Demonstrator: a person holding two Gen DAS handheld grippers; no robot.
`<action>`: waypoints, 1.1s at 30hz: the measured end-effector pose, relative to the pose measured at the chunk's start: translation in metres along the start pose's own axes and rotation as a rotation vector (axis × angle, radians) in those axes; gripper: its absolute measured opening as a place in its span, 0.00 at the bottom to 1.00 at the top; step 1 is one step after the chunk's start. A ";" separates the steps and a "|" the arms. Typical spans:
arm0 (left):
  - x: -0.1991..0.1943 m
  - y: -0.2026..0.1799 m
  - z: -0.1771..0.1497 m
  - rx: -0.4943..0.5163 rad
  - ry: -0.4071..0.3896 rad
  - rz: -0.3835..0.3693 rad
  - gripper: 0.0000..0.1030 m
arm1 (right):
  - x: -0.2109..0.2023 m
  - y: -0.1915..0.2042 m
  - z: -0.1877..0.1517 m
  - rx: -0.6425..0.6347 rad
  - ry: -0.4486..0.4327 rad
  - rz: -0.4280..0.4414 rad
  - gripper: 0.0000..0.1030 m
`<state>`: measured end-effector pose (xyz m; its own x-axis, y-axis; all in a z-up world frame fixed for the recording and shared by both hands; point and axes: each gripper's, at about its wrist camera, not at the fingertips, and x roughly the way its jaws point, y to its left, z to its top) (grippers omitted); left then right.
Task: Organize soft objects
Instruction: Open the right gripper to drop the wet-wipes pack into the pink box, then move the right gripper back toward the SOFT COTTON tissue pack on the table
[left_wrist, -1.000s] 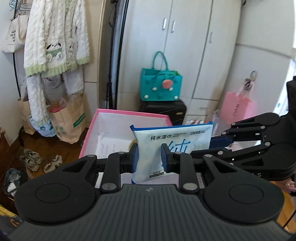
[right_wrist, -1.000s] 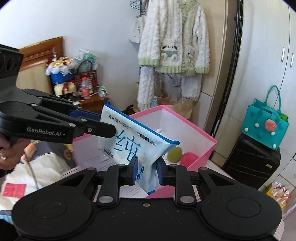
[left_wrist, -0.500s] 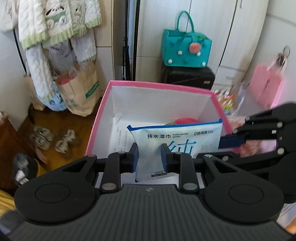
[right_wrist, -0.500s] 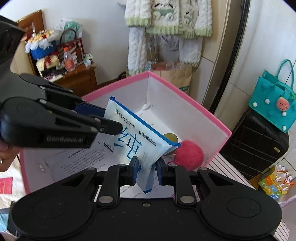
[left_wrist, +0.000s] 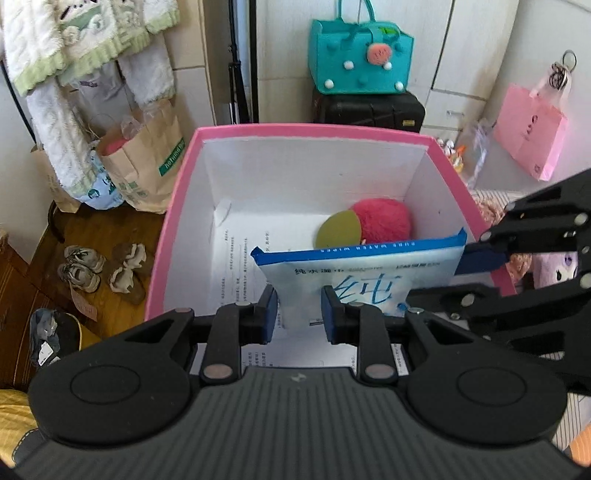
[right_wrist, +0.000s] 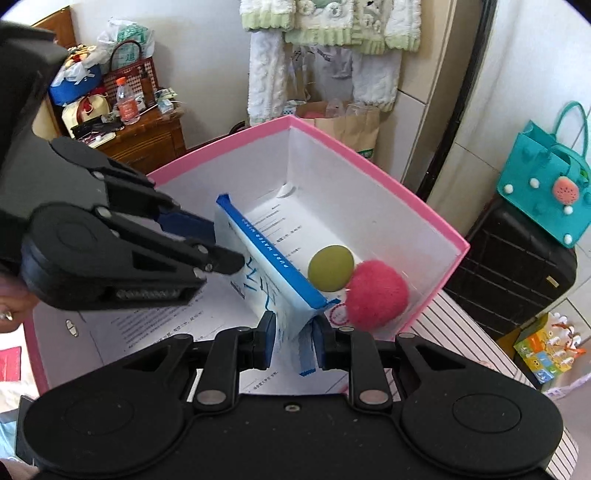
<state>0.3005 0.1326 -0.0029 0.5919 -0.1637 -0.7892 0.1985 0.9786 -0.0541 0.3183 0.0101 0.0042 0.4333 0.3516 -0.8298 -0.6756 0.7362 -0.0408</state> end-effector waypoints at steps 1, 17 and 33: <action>0.002 -0.001 0.001 0.006 0.011 -0.002 0.24 | 0.000 0.000 0.001 0.007 0.004 -0.007 0.25; 0.012 -0.003 0.006 0.008 0.049 -0.048 0.23 | -0.025 0.018 -0.002 -0.055 -0.039 -0.172 0.39; -0.052 -0.017 -0.007 0.061 -0.008 -0.031 0.24 | -0.089 0.025 -0.032 -0.036 -0.129 -0.053 0.39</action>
<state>0.2613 0.1255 0.0348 0.5911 -0.1950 -0.7827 0.2635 0.9638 -0.0410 0.2437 -0.0211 0.0588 0.5406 0.3860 -0.7475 -0.6697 0.7352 -0.1048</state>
